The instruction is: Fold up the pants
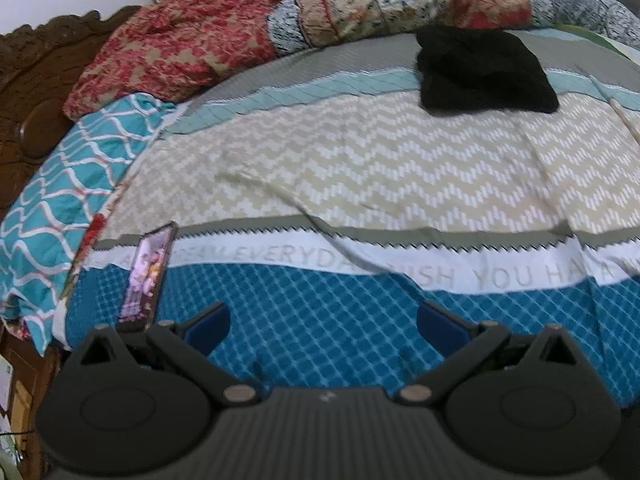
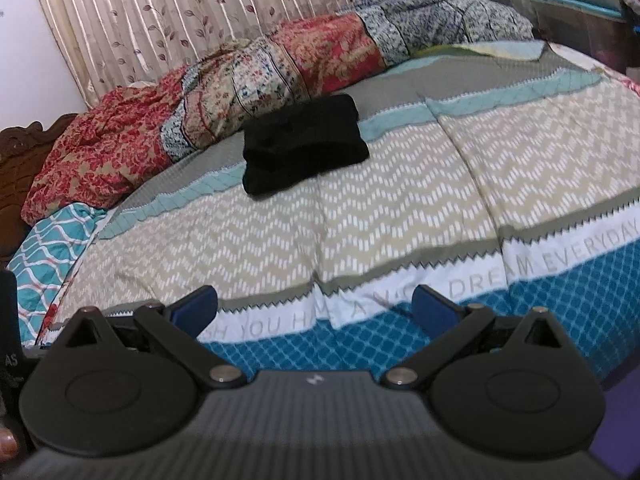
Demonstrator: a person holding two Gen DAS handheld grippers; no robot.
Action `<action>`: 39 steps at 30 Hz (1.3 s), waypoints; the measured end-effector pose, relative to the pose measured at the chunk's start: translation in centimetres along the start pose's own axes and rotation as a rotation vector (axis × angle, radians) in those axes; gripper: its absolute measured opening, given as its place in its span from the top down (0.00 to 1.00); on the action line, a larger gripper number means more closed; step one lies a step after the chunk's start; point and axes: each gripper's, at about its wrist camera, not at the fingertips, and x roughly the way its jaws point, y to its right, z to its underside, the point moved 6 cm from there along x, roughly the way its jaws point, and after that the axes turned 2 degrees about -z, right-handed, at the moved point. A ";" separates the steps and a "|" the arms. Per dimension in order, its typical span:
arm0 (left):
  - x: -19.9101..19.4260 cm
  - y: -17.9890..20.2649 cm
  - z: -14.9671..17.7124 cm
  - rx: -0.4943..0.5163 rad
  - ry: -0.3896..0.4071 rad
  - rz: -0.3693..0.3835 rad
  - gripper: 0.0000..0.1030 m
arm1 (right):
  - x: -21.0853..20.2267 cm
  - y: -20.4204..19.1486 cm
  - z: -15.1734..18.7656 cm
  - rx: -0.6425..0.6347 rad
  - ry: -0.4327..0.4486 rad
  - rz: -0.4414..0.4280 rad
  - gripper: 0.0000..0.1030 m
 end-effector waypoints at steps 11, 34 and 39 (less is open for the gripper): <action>0.6 -2.3 -1.2 -0.023 0.032 -0.084 0.00 | 0.4 -1.2 -1.3 -0.009 0.022 -0.032 0.00; 1.1 -2.8 -2.1 -0.036 0.006 -0.083 0.00 | 0.7 -1.1 -1.2 0.003 0.008 -0.037 0.00; 1.0 -2.9 -2.7 -0.018 0.031 -0.124 0.00 | 0.9 -0.7 -1.3 0.015 0.005 -0.041 0.00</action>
